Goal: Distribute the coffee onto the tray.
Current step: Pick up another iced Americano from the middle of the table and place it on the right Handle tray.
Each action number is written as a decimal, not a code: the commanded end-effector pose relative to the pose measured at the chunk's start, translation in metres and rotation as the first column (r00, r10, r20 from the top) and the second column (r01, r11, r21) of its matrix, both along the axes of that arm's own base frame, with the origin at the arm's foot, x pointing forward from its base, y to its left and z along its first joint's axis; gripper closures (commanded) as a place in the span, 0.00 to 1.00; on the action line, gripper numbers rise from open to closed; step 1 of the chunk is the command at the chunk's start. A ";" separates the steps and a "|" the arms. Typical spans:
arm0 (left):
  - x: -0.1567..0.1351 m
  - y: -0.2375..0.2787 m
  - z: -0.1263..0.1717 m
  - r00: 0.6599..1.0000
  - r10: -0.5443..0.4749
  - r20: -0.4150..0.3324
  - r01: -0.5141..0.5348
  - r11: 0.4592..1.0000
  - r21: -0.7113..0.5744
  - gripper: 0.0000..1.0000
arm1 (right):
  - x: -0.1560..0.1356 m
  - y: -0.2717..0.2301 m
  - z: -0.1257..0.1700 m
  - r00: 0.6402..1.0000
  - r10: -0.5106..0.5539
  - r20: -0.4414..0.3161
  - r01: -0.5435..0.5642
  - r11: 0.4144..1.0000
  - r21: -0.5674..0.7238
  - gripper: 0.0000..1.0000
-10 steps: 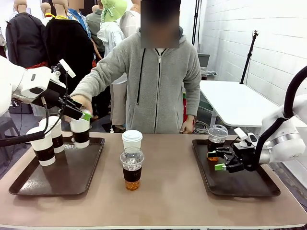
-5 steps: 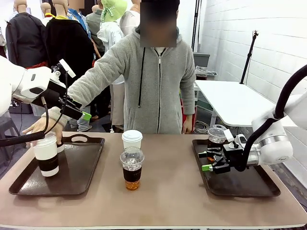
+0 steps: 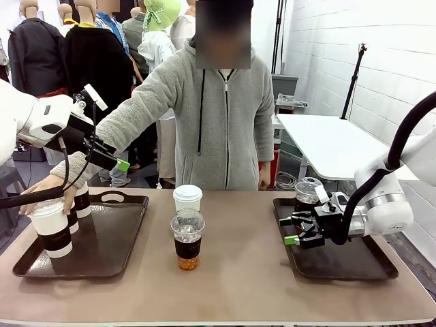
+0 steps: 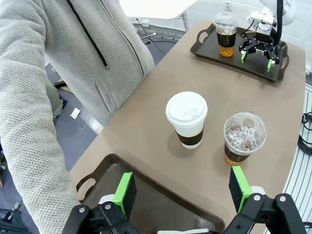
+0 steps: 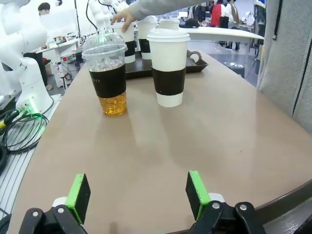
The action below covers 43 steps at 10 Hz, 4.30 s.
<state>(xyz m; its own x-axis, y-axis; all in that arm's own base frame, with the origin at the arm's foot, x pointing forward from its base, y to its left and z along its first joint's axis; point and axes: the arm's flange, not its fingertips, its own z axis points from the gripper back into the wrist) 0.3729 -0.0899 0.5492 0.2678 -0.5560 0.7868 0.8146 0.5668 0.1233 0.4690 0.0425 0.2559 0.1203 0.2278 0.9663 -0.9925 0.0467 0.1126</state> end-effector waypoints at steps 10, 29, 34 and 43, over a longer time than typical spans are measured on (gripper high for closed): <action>0.002 0.003 -0.003 1.000 -0.014 0.005 0.014 1.000 0.001 0.00 | -0.020 0.064 0.024 0.995 -0.078 0.061 0.079 0.997 -0.017 0.00; 0.002 0.003 -0.003 1.000 -0.014 0.005 0.014 1.000 0.001 0.00 | -0.043 0.144 0.020 0.995 0.059 0.082 -0.059 0.998 -0.001 0.00; 0.002 0.003 -0.003 1.000 -0.014 0.005 0.014 1.000 0.001 0.00 | -0.053 0.177 0.019 0.994 0.044 0.100 -0.045 0.999 0.002 0.00; 0.002 0.003 -0.003 1.000 -0.014 0.005 0.014 1.000 0.001 0.00 | -0.045 0.200 0.014 0.996 0.071 0.060 -0.071 0.997 -0.001 0.00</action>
